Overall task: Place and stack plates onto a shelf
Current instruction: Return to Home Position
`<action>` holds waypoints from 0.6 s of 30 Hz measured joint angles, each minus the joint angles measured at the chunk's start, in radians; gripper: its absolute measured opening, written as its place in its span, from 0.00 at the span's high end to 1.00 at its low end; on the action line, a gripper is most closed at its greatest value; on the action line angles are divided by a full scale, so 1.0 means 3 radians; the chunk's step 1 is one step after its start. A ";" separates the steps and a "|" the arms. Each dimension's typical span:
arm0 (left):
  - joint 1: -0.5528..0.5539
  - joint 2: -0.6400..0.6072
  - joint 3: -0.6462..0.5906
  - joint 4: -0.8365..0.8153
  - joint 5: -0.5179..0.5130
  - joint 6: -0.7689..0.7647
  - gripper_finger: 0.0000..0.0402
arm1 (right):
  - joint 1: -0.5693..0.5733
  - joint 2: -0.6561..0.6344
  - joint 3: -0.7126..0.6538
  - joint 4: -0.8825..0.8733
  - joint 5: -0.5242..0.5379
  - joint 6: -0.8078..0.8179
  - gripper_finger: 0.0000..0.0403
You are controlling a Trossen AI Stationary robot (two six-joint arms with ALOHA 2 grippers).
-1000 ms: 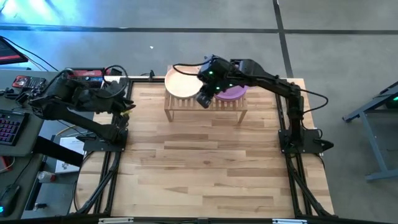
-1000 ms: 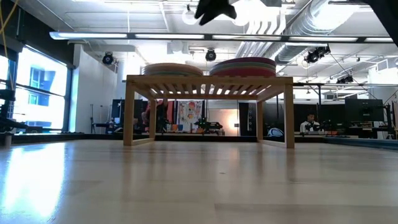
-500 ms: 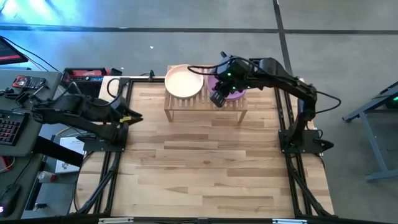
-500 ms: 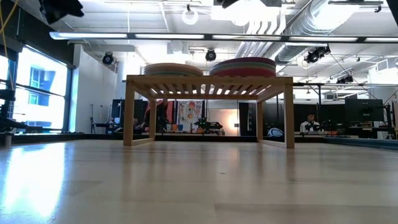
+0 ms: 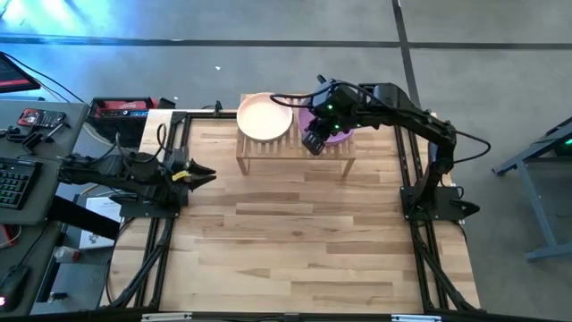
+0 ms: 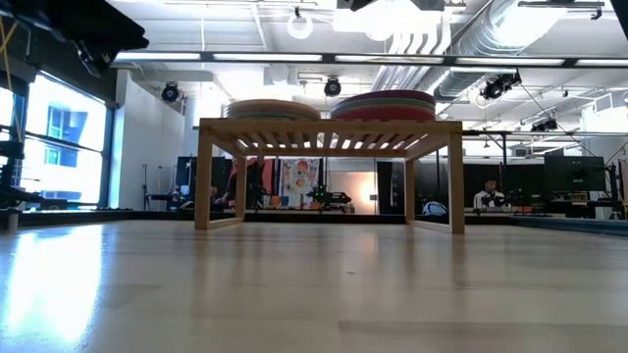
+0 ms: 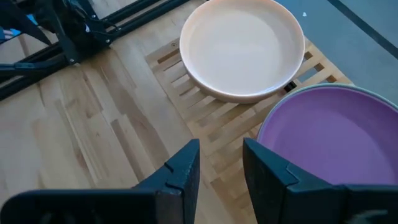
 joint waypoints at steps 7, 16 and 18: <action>0.0002 -0.0394 -0.0535 0.0591 0.0023 0.0102 0.81 | 0.0000 -0.0014 -0.0003 0.0000 -0.0012 0.0001 0.75; 0.0001 -0.0715 -0.1031 0.0951 0.0271 0.0105 0.81 | -0.0004 -0.0094 -0.0002 0.0037 -0.0016 0.0003 0.75; 0.0001 -0.0761 -0.1141 0.0951 0.0288 0.0105 0.81 | -0.0008 -0.0113 -0.0001 0.0042 -0.0016 0.0011 0.75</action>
